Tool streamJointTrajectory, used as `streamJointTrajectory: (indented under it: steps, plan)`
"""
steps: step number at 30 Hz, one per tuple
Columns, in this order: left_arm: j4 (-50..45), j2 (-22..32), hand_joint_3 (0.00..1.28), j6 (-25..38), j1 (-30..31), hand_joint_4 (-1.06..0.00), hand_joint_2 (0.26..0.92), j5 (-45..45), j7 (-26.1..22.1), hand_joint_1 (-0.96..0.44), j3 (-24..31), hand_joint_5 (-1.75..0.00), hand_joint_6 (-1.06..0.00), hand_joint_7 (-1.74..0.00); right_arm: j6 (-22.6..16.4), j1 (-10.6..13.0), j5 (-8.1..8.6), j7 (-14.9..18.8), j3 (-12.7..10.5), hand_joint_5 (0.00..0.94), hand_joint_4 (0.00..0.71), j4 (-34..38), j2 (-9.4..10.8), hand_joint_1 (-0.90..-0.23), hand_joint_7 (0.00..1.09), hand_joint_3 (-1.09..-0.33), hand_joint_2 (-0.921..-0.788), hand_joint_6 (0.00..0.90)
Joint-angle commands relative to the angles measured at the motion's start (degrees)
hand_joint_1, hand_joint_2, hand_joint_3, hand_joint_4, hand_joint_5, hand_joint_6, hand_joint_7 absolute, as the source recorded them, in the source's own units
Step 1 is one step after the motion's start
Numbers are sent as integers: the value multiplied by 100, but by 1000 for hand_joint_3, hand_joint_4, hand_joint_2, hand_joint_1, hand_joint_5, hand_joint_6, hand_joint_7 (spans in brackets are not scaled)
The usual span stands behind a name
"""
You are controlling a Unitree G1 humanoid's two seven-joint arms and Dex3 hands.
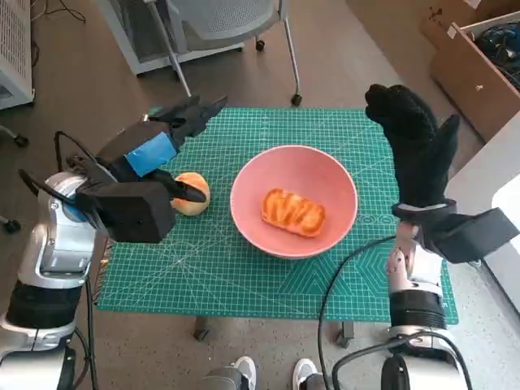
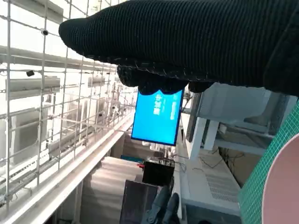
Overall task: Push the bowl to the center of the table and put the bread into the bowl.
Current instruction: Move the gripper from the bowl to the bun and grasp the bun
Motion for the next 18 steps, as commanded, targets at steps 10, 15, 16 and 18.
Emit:
streamJointTrajectory:
  steps: [10,15,16,18]
  plan:
    - [384,228,4,854,-131,1,727,289,-722,-323,-485,1,-50,-47,-28,51,37,133,-53,0,216,144,-59,-601,389,-762,-921,66]
    - [698,196,5,946,-229,1,730,443,-767,-319,-670,1,-49,-41,-37,79,17,94,-51,0,215,93,-47,-603,387,-763,-921,67]
    - [851,161,5,955,-254,1,730,489,-720,-319,-719,1,-49,-40,-41,83,18,98,-52,0,215,91,-51,-604,386,-763,-921,67]
    - [1052,114,5,962,-290,1,731,549,-660,-310,-780,1,-48,-38,-46,88,18,103,-54,0,215,89,-56,-607,385,-763,-921,67]
